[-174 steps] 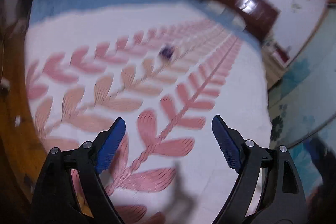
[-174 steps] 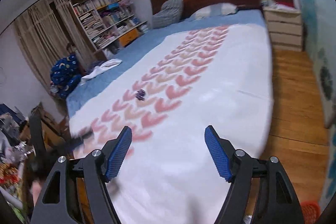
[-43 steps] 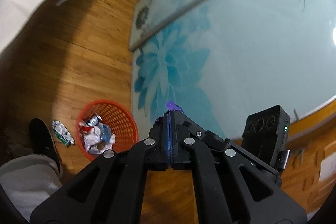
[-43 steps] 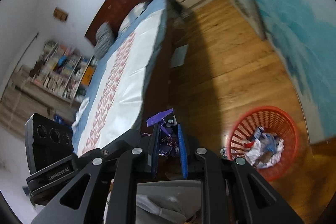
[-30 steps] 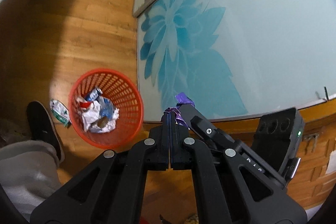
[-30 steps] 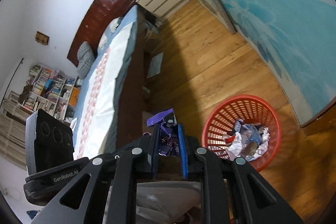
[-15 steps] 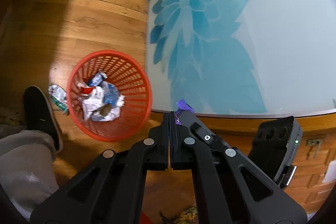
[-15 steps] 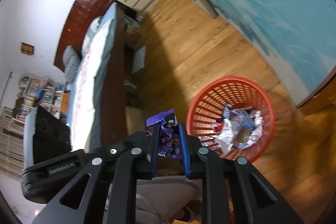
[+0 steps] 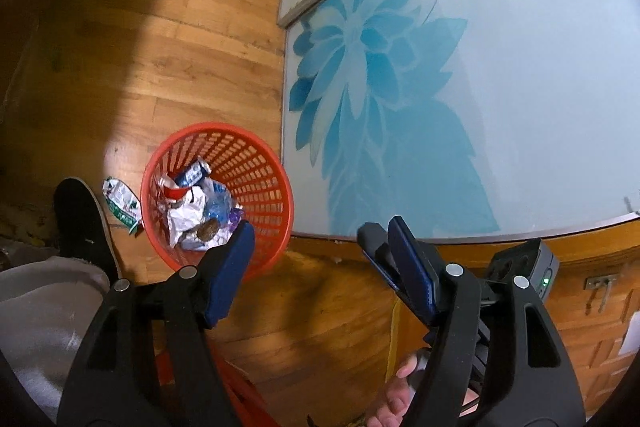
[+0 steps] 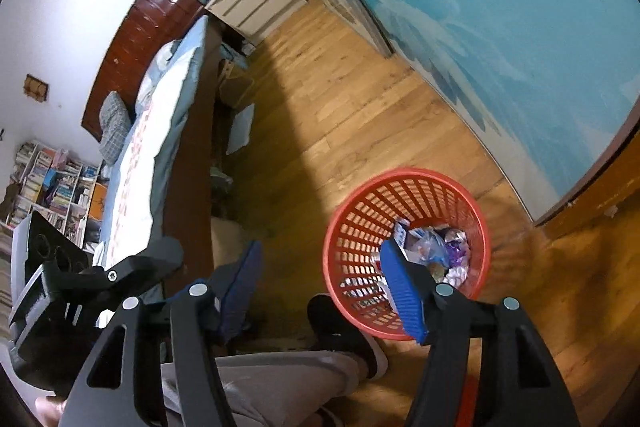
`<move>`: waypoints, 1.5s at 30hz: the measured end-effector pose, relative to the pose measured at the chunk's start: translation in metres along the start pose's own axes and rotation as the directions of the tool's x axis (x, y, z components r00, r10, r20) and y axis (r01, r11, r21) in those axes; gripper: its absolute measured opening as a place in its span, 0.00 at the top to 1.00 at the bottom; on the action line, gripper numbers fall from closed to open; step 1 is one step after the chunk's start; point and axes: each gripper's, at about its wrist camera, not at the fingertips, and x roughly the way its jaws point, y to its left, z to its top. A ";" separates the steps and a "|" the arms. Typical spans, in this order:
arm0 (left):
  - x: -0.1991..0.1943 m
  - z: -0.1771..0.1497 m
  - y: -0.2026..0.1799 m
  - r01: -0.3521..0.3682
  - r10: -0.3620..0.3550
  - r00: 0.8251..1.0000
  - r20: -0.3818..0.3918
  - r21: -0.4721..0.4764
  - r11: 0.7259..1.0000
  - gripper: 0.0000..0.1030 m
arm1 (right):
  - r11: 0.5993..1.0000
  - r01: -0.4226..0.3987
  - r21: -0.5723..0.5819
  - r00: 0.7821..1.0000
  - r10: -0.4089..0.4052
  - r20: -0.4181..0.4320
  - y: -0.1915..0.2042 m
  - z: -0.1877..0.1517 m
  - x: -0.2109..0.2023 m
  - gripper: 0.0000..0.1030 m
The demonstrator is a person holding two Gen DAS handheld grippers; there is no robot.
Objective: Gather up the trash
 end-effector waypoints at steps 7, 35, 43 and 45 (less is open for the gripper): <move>-0.098 0.007 0.002 -0.014 0.002 0.976 0.218 0.051 0.999 0.31 | 0.992 -0.074 -0.106 0.992 0.084 0.096 0.057 0.008 -0.034 0.21; -0.362 0.018 0.236 -0.673 0.682 0.397 0.614 -0.310 0.671 0.08 | 0.698 -0.139 -0.703 0.979 0.206 0.010 0.430 -0.120 0.121 0.07; -0.359 0.017 0.233 -0.654 0.700 0.399 0.592 -0.351 0.670 0.08 | 0.680 -0.130 -0.722 0.981 0.192 0.005 0.432 -0.120 0.140 0.07; -0.358 0.014 0.233 -0.654 0.704 0.399 0.587 -0.355 0.668 0.08 | 0.678 -0.131 -0.723 0.981 0.195 0.005 0.431 -0.120 0.140 0.07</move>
